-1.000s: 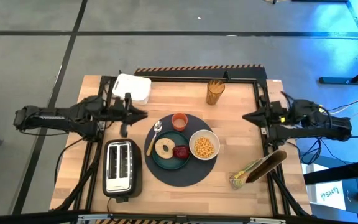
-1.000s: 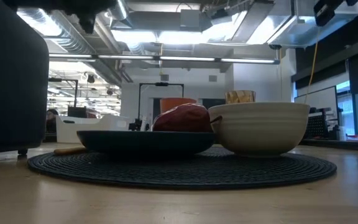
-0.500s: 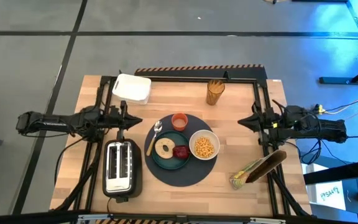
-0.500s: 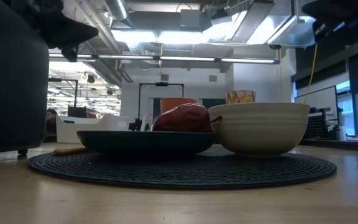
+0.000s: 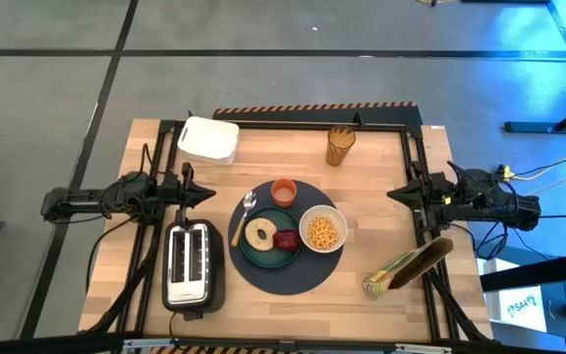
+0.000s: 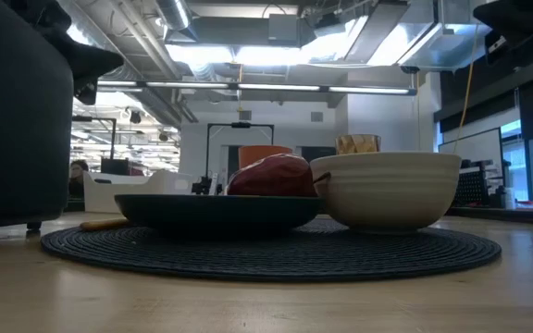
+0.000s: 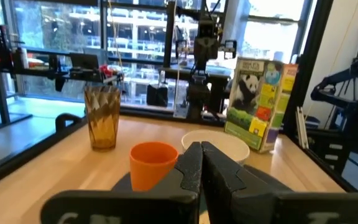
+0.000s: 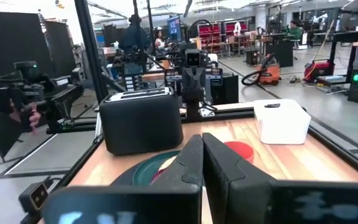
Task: Arrange a breakfast setting
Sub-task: Return to Home Position
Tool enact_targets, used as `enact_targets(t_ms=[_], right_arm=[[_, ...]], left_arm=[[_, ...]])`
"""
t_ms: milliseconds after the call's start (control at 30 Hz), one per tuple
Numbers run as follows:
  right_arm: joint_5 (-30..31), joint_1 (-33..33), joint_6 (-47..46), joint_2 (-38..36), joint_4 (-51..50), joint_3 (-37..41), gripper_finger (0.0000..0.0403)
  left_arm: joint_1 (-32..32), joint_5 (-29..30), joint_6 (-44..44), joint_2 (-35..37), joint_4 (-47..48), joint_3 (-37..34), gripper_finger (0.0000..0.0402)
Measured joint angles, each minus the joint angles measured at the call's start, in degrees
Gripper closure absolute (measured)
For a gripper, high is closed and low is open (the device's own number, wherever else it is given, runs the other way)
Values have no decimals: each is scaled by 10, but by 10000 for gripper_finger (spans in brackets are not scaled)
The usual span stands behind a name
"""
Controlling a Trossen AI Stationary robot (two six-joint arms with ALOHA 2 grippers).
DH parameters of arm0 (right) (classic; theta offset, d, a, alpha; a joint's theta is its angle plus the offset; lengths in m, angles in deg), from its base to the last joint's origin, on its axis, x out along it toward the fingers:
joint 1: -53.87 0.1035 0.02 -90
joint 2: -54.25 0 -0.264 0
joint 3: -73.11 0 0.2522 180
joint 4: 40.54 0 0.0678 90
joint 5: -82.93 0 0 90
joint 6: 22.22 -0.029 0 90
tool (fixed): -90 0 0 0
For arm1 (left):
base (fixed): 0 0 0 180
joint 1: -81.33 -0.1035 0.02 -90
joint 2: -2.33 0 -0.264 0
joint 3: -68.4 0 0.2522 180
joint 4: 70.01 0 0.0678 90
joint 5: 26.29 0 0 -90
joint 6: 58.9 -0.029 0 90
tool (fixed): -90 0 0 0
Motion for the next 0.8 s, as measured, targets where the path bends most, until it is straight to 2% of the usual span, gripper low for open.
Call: enact_targets(t_ms=[133,233,433,800], right_arm=[[0,0,6,-3,-12,0,402],[-1,0,17,-3,10,10,402],[-24,0,-3,-3,116,83,402],[-19,0,-44,-3,138,167,402]], left_arm=[[0,0,-1,42,48,0,401],[0,2,-1,41,63,-7,401],[0,6,26,41,23,-41,401],[0,16,13,41,25,-40,401]])
